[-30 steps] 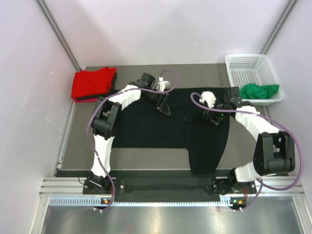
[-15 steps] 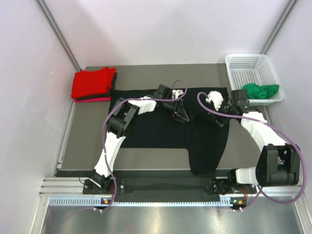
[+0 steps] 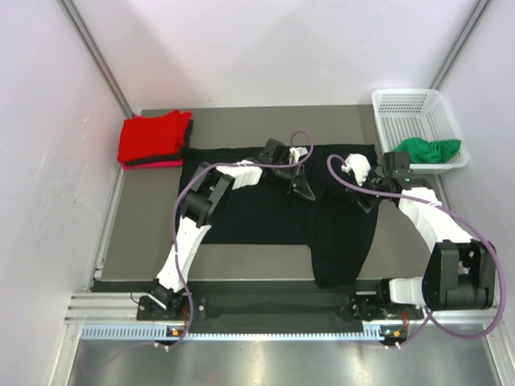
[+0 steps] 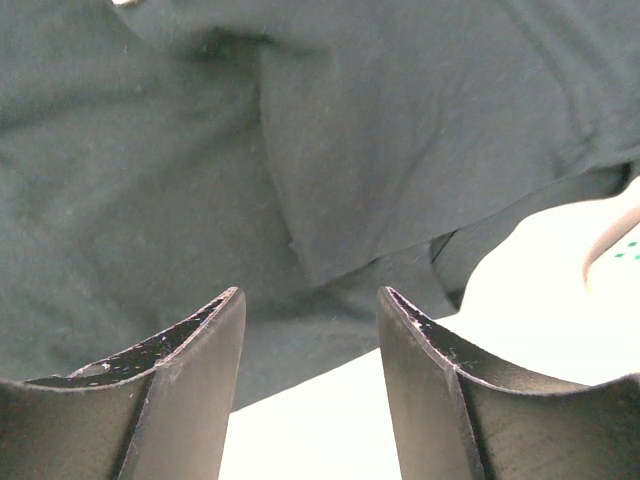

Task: Fold and stack the t-shirts
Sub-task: Fold the tshirt

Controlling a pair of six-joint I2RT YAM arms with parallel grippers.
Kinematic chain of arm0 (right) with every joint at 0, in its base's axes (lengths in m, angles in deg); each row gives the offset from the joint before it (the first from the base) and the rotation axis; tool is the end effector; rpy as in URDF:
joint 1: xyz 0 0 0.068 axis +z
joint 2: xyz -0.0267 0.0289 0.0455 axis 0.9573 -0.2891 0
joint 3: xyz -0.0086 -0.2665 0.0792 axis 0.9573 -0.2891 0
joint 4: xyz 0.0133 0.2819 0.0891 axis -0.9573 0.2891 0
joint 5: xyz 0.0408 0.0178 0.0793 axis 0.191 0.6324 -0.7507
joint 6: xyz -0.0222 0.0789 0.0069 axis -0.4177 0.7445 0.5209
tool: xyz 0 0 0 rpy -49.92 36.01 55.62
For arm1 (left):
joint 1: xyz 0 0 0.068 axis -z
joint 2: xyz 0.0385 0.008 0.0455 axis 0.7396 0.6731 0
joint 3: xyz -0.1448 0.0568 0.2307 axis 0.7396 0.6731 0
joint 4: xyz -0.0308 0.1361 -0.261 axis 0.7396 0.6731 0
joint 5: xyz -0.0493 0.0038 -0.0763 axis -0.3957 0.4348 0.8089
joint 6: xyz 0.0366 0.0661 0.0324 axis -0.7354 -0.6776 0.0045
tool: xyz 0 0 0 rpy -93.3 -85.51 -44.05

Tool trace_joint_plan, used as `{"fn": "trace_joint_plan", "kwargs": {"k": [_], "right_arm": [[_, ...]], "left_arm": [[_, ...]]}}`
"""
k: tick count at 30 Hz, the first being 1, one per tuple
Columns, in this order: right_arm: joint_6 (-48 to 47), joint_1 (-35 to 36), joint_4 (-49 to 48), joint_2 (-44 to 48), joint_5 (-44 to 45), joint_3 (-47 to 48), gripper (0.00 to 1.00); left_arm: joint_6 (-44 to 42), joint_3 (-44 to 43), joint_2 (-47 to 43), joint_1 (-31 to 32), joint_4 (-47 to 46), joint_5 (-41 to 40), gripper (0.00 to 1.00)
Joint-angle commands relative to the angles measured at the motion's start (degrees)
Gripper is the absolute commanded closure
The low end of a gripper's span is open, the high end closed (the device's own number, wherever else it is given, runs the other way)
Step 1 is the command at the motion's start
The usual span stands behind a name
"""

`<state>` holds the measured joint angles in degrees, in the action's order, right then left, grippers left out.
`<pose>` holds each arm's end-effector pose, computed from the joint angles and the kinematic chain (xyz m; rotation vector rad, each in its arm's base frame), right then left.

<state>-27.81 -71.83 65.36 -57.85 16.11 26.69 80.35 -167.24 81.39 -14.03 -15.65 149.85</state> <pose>0.3098 0.0340 0.1931 -1.1118 2.1748 0.1461 0.4312 -0.3620 0.0721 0.4989 2.5109 -1.8072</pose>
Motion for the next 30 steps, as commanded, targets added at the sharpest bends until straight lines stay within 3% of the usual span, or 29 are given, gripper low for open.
{"fn": "trace_joint_plan", "kwargs": {"k": [1, 15, 18, 19, 20, 27, 28, 30], "right_arm": [[0.3, -0.7, -0.4, 1.8, -0.2, -0.6, 0.44], [-3.8, -0.8, -2.4, -2.9, 0.7, -1.5, 0.44], [-4.0, -0.8, -2.7, -3.8, 0.7, -1.4, 0.44], [-4.0, -0.9, -2.6, -3.9, 0.7, -1.4, 0.44], [-4.1, -0.9, -2.6, -4.0, 0.6, -1.5, 0.44], [-7.0, -0.9, -1.1, -3.9, 0.2, -3.4, 0.43], [-6.5, -0.9, -2.1, -5.0, 0.1, -3.5, 0.41], [-6.4, -0.8, -2.9, -5.7, 0.2, -3.5, 0.4]], "left_arm": [[1.2, 0.7, -3.6, 0.0, -3.5, 3.9, 1.0], [2.2, 3.0, -9.3, -0.1, -4.5, 8.8, 1.0], [1.9, 3.0, -9.4, -0.1, -3.3, 9.0, 0.72], [1.7, 3.0, -9.5, 0.0, -3.1, 9.1, 0.56], [1.3, 3.0, -9.7, -0.1, -2.9, 9.3, 0.52], [-2.7, 5.8, -12.3, -2.7, 1.9, 9.0, 0.5], [-7.6, 4.0, -11.4, -3.8, 6.9, 7.3, 0.51], [-8.6, 3.7, -11.3, -3.9, 8.3, 6.9, 0.51]]}}
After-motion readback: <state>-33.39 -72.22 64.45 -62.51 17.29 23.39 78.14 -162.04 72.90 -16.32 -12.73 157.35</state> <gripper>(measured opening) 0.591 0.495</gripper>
